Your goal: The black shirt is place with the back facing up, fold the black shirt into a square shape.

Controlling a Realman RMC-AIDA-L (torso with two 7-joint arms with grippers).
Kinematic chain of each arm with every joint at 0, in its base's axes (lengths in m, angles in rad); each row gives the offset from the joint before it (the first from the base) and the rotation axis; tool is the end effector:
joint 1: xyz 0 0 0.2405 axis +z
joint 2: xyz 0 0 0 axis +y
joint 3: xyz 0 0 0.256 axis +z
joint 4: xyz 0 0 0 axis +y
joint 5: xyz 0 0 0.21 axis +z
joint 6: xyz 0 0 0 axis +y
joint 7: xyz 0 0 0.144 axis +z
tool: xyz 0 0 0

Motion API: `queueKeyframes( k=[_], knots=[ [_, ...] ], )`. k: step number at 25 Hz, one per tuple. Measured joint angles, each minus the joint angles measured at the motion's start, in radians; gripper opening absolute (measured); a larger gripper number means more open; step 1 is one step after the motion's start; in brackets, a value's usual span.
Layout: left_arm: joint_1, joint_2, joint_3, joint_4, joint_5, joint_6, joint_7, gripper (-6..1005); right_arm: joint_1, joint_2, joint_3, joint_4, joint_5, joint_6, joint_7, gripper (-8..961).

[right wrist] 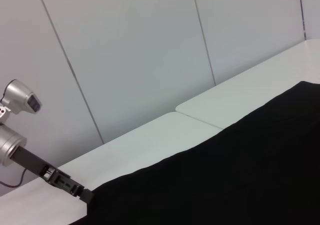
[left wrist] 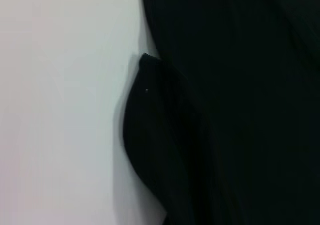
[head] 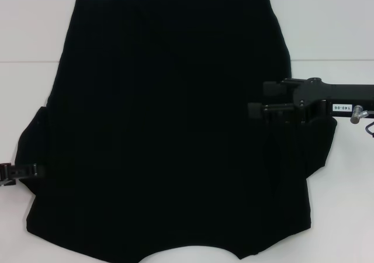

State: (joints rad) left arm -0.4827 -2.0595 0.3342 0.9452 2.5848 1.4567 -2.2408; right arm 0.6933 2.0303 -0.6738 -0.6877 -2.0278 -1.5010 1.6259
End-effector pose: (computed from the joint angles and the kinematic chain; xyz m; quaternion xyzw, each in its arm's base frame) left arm -0.3645 0.3133 0.0837 -0.7250 -0.6277 -0.0998 0.2653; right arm 0.2176 0.3854 0.0251 -0.9315 0.2451 0.2331 0.1336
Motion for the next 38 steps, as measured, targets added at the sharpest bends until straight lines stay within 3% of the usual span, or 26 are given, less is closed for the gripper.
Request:
queueKeyframes(
  k=[15, 21, 26, 29, 34, 38],
  knots=[
    [-0.024, 0.001, 0.055, -0.017, 0.032, -0.056, -0.007, 871, -0.001, 0.001, 0.0, -0.004, 0.007, 0.004, 0.0, 874],
    [-0.03, 0.001, 0.059, -0.017, 0.032, -0.073, -0.009, 699, -0.003, 0.001, 0.0, -0.006, 0.012, 0.003, 0.0, 871],
    [-0.031, 0.0, 0.059, -0.018, 0.033, -0.086, -0.01, 454, -0.003, 0.001, 0.0, -0.005, 0.012, 0.004, 0.0, 868],
    [-0.031, -0.002, 0.057, -0.019, 0.033, -0.094, -0.011, 217, -0.004, 0.001, 0.0, -0.005, 0.012, 0.003, 0.0, 867],
    [-0.03, -0.005, 0.048, -0.019, 0.027, -0.104, -0.011, 5, -0.004, 0.003, 0.0, -0.002, 0.013, 0.004, -0.002, 865],
    [-0.026, -0.005, 0.036, -0.019, 0.025, -0.129, -0.012, 4, -0.003, 0.004, 0.0, 0.0, 0.018, 0.004, -0.004, 863]
  ],
)
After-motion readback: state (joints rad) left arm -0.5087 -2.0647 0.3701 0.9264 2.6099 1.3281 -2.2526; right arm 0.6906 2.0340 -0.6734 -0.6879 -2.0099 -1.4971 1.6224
